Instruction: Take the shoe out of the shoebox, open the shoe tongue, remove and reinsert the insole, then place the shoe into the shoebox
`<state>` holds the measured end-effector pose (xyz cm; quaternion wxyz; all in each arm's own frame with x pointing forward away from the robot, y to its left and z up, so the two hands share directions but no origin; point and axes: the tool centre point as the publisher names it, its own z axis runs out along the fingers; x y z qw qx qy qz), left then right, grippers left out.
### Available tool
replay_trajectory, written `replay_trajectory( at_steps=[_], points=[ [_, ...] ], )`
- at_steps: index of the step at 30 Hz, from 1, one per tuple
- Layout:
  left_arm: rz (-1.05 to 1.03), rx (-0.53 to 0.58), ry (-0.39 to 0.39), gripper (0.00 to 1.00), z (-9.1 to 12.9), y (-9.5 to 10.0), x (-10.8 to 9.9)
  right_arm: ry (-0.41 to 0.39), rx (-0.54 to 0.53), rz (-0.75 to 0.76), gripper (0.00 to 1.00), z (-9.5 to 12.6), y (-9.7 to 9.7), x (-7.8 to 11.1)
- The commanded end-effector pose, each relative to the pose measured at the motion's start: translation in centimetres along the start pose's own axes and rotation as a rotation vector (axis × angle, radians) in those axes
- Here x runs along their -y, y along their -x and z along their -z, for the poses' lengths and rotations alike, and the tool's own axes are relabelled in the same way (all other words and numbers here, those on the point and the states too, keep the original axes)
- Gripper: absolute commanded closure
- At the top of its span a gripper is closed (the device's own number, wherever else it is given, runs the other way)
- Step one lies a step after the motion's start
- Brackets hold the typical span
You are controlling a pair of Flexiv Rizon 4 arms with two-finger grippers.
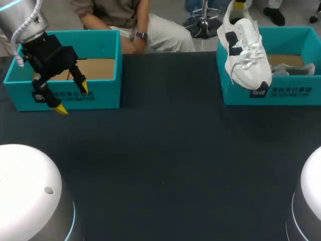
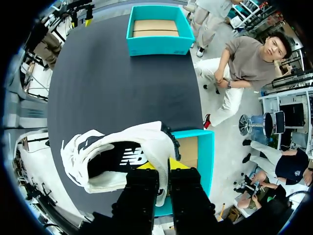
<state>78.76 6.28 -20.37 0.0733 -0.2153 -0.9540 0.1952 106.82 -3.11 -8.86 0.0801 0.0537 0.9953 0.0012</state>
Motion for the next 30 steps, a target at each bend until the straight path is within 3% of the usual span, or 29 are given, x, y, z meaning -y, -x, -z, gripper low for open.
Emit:
replay_trajectory(
  at_steps=[1,22,30],
  points=[
    [0.000,-0.001,0.002,0.00,0.0,0.0,0.0,-0.002,-0.001,0.000,1.00,0.2,0.0,0.0],
    [0.000,-0.001,0.002,0.00,0.0,0.0,0.0,-0.002,-0.001,0.000,1.00,0.2,0.0,0.0],
    [0.000,-0.001,0.002,0.00,0.0,0.0,0.0,-0.004,0.026,-0.107,1.00,0.1,5.3,4.4]
  ],
)
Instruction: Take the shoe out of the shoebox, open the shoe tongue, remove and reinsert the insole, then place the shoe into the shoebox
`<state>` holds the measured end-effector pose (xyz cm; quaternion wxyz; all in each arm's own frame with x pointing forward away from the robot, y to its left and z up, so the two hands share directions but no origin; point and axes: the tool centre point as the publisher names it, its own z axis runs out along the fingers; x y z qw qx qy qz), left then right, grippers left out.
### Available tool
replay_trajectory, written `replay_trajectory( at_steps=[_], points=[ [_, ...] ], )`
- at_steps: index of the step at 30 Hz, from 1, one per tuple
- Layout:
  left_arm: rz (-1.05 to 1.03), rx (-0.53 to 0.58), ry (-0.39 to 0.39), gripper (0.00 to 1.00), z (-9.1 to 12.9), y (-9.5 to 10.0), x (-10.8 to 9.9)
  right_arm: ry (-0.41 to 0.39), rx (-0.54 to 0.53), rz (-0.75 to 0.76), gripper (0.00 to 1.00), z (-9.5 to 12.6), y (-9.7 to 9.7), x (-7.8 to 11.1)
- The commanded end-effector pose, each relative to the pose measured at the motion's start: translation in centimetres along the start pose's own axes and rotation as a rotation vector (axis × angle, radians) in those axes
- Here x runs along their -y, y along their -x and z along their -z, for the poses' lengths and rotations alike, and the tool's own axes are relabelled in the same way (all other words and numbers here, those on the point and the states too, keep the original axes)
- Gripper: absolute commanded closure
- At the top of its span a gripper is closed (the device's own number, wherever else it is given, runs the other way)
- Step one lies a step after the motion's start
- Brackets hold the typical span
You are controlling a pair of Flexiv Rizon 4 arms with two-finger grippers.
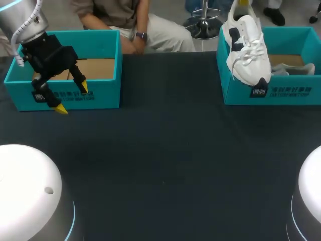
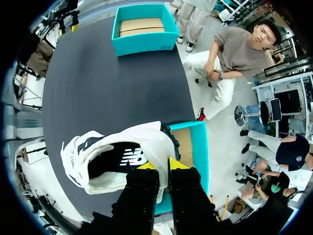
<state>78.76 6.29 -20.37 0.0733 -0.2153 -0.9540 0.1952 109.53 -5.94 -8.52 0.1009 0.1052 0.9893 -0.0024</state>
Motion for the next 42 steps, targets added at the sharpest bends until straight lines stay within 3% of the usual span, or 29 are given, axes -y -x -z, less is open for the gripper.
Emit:
replay_trajectory(
  at_steps=[1,13,18,29,42],
  points=[
    [0.000,-0.001,0.002,0.00,0.0,0.0,0.0,0.012,-0.012,-0.015,1.00,0.2,3.5,2.4],
    [0.000,-0.001,0.002,0.00,0.0,0.0,0.0,-0.005,-0.046,-0.046,1.00,0.5,10.9,8.4],
    [0.000,-0.001,0.002,0.00,0.0,0.0,0.0,-0.037,-0.075,-0.068,1.00,0.0,13.0,10.6],
    [0.000,-0.001,0.002,0.00,0.0,0.0,0.0,-0.065,-0.099,-0.117,1.00,-1.6,15.0,13.7],
    [0.000,-0.001,0.002,0.00,0.0,0.0,0.0,-0.073,-0.099,-0.135,1.00,-1.7,15.1,14.0]
  ],
)
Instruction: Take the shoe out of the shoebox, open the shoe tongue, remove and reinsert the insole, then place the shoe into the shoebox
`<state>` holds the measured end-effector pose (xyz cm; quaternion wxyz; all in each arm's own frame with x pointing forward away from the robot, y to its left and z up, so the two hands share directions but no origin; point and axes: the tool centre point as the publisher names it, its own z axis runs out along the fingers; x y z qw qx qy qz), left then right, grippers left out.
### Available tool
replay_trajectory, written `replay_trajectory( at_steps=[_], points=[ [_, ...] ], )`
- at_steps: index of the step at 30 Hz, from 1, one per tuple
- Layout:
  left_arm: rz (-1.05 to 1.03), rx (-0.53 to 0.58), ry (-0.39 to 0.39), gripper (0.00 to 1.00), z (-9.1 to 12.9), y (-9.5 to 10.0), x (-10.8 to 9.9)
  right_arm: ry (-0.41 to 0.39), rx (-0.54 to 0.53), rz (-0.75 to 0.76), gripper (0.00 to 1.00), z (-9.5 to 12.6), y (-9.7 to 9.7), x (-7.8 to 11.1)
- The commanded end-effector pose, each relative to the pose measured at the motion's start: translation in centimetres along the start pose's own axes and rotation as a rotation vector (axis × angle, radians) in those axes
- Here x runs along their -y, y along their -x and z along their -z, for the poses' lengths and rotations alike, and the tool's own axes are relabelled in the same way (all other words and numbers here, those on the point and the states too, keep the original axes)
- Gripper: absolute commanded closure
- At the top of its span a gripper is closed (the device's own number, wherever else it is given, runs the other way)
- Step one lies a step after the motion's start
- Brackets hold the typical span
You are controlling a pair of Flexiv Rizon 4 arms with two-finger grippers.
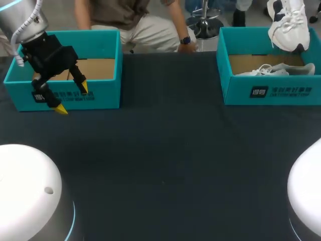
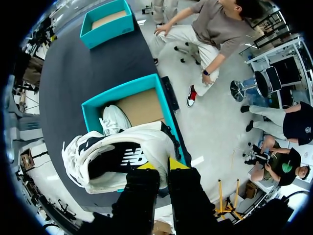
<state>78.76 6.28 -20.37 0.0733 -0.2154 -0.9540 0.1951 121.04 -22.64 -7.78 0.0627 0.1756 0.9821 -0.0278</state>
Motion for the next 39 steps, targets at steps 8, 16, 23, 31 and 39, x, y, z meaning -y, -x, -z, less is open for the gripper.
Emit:
replay_trajectory(
  at_steps=[8,16,23,31,39],
  points=[
    [0.000,-0.001,0.002,0.00,0.0,0.0,0.0,-0.003,-0.029,0.001,1.00,0.3,0.4,0.0],
    [0.000,-0.001,0.002,0.00,0.0,0.0,0.0,-0.003,-0.029,0.001,1.00,0.3,0.4,0.0],
    [0.000,-0.001,0.002,0.00,0.0,0.0,0.0,-0.033,-0.019,-0.200,1.00,1.0,0.7,0.2],
    [0.000,-0.001,0.002,0.00,0.0,0.0,0.0,-0.126,-0.078,-0.540,1.00,2.0,0.4,0.1],
    [0.000,-0.001,0.002,0.00,0.0,0.0,0.0,-0.099,-0.123,-0.752,1.00,1.2,0.3,1.4]
  ],
)
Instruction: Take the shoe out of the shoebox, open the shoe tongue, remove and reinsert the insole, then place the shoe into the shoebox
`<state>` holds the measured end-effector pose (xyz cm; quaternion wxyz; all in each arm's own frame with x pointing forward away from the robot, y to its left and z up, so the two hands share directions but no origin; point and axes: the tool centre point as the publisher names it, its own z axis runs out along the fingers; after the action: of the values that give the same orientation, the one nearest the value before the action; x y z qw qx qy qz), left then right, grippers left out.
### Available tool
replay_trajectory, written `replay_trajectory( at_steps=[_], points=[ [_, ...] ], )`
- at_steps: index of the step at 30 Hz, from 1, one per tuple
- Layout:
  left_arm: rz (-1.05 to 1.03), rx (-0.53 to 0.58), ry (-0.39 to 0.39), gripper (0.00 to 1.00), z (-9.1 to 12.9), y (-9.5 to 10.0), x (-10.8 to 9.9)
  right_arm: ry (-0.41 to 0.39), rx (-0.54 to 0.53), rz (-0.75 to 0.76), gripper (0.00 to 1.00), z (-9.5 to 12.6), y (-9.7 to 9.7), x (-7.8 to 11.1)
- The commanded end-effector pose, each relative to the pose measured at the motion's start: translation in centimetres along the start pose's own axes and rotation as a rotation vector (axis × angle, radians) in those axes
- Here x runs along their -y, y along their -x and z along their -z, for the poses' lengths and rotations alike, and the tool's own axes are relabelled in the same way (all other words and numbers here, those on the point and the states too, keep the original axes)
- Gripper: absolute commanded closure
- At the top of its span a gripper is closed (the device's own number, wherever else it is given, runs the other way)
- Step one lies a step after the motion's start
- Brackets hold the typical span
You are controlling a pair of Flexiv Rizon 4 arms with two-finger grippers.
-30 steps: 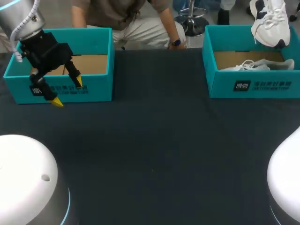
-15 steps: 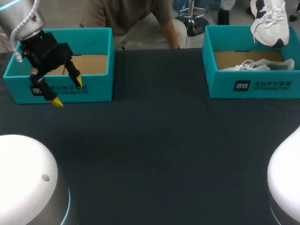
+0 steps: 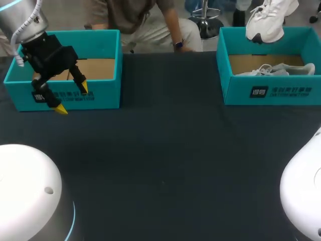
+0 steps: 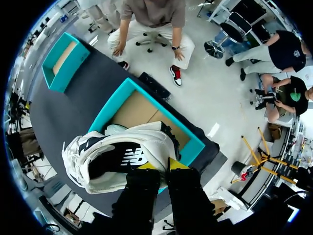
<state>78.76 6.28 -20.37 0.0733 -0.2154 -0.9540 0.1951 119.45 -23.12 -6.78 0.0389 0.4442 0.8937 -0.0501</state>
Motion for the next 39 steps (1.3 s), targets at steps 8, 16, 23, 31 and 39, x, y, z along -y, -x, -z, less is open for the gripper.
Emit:
replay_trajectory(
  at_steps=[8,16,23,31,39],
  points=[
    [0.000,-0.001,0.002,0.00,0.0,0.0,0.0,-0.009,-0.071,-0.207,1.00,-0.2,1.7,-0.1],
    [0.000,-0.001,0.002,0.00,0.0,0.0,0.0,-0.009,-0.071,-0.207,1.00,-0.2,1.7,-0.1],
    [0.000,-0.001,0.002,0.00,0.0,0.0,0.0,-0.009,-0.071,-0.207,1.00,-0.2,1.7,-0.1],
    [0.000,-0.001,0.002,0.00,0.0,0.0,0.0,-0.009,-0.071,-0.207,1.00,-0.2,1.7,-0.1],
    [0.000,-0.001,0.002,0.00,0.0,0.0,0.0,0.027,-0.079,-0.398,1.00,0.0,0.9,1.1]
  ],
)
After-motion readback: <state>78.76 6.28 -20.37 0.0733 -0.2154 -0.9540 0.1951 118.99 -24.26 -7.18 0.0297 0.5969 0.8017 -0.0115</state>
